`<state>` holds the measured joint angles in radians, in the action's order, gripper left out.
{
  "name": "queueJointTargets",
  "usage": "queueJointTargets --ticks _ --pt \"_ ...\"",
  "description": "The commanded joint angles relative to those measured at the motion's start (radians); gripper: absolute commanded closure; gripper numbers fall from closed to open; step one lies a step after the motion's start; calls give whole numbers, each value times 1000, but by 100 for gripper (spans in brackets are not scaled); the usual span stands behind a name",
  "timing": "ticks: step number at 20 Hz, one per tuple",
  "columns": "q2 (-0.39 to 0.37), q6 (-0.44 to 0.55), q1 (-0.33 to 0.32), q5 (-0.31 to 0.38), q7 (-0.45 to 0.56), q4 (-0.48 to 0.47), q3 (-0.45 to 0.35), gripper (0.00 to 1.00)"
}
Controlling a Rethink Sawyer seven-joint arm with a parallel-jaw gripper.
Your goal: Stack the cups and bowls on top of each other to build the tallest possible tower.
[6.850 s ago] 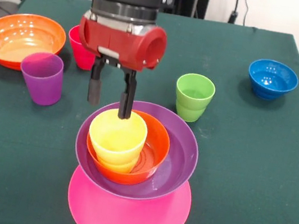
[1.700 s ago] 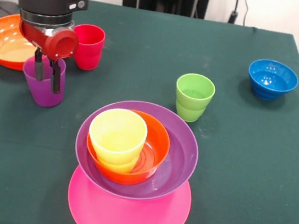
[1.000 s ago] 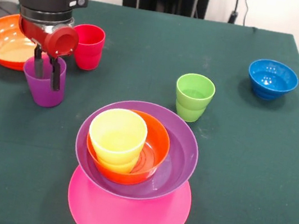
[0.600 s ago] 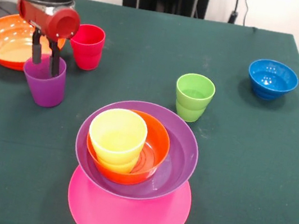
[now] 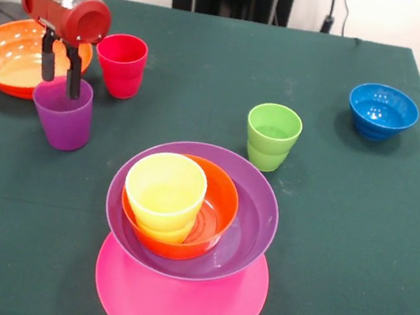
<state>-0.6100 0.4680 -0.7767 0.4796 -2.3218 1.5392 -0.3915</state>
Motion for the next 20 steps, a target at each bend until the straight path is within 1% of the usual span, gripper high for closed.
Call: queueJointTargets --ticks 1,4,11,20 --pt "95 32 -3 86 146 49 3 0" --pt "120 2 -5 92 133 49 5 0" --pt "162 -26 -15 102 130 34 5 0" --pt "184 -45 -12 115 130 26 8 0"
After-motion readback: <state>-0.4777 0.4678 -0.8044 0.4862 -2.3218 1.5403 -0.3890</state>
